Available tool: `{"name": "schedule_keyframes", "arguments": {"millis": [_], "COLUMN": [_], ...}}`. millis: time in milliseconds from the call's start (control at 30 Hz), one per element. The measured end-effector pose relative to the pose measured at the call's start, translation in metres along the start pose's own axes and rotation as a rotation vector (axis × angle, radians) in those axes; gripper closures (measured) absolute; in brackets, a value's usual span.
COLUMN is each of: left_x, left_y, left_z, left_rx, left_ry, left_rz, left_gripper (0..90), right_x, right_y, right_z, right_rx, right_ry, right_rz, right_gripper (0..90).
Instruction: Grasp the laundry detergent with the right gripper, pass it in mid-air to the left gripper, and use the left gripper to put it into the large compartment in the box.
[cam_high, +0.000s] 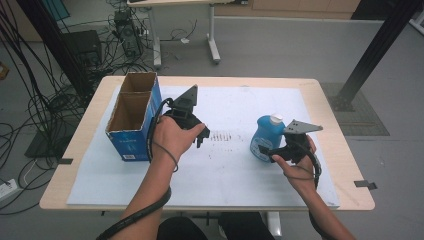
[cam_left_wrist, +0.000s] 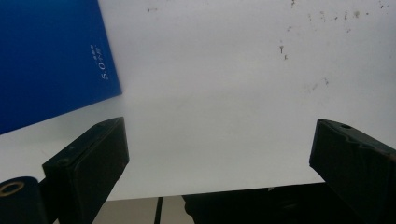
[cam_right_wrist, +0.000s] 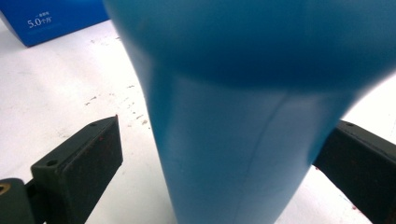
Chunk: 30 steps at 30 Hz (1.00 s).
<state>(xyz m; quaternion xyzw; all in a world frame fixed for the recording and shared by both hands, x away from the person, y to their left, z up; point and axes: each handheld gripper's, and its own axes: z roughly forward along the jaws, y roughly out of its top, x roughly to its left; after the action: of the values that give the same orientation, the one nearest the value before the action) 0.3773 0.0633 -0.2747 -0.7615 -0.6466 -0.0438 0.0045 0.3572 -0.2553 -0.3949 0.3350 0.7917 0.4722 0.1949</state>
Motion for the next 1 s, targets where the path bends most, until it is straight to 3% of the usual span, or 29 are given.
{"name": "schedule_keyframes", "arguments": {"millis": [1000], "left_x": [0.0001], "left_y": [-0.0002], "left_z": [-0.0003], "left_rx": [0.001], "left_ry": [0.002], "left_rz": [-0.001], "left_gripper": [5.0], "right_x": [0.0009], "right_y": [0.0004], "right_z": [-0.0007], "right_rx": [-0.014], "right_ry": [0.003], "right_rz": [-0.003], "right_gripper": [1.3]}}
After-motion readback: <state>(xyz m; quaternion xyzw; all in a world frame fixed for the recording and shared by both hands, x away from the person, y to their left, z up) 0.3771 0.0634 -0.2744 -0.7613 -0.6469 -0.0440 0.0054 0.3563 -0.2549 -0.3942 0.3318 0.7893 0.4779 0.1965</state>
